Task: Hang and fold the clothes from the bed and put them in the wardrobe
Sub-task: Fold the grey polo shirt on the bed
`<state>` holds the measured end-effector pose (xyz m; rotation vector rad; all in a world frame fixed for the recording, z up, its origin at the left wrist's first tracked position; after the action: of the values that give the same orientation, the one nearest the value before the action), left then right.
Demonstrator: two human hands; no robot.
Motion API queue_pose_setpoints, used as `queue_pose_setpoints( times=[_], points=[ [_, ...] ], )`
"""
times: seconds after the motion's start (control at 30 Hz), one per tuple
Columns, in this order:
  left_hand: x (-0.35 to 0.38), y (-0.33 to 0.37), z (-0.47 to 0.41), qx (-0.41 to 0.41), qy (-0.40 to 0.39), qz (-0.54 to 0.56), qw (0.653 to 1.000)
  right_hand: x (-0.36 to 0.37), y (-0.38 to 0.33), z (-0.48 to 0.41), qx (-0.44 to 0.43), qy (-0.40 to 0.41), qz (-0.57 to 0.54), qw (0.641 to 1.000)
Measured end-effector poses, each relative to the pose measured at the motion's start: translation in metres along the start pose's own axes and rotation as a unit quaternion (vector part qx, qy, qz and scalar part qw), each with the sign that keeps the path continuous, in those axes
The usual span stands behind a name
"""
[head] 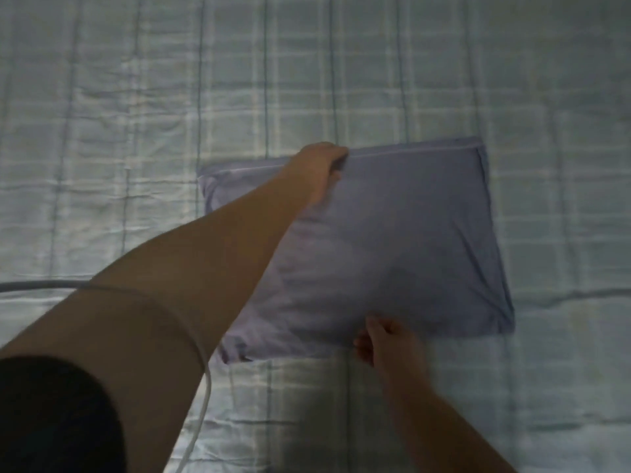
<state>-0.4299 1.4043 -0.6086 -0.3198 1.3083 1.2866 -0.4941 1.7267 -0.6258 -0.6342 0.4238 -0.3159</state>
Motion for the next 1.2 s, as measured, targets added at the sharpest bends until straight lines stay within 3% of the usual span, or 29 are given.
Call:
queue_pose_setpoints(
  times=[0.3,0.47,0.7,0.87,1.07,1.2],
  points=[
    [-0.002,0.003,-0.018,-0.061,-0.019,0.007,0.998,0.011,0.016,0.019,0.037,0.092,-0.061,0.993],
    [0.002,0.011,-0.020,-0.074,-0.085,-0.040,0.993,0.013,0.015,0.030,0.084,0.102,-0.073,0.989],
    [0.005,0.027,-0.016,-0.057,-0.149,-0.114,0.981,0.025,0.018,0.039,0.153,0.179,-0.192,0.953],
    [-0.011,0.019,-0.012,-0.068,-0.138,-0.021,0.988,0.031,0.013,0.032,0.155,0.161,-0.241,0.944],
    [-0.049,0.012,0.004,-0.074,-0.119,0.045,0.989,0.018,0.002,0.038,0.046,0.186,-0.253,0.948],
    [-0.074,0.012,0.025,-0.116,-0.104,0.199,0.968,-0.009,-0.002,0.053,-0.013,0.201,-0.228,0.953]
  ],
)
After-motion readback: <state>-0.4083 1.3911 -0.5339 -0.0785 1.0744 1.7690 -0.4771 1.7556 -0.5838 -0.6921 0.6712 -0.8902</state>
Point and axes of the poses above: each hand's wrist, its own z-axis away from the middle knuckle, its own x-axis out of the palm, y = z × x, the point moved 5 cm from there along -z, towards the middle knuckle, and after that the axes turned 12 degrees about -x, right-handed, at the moved point
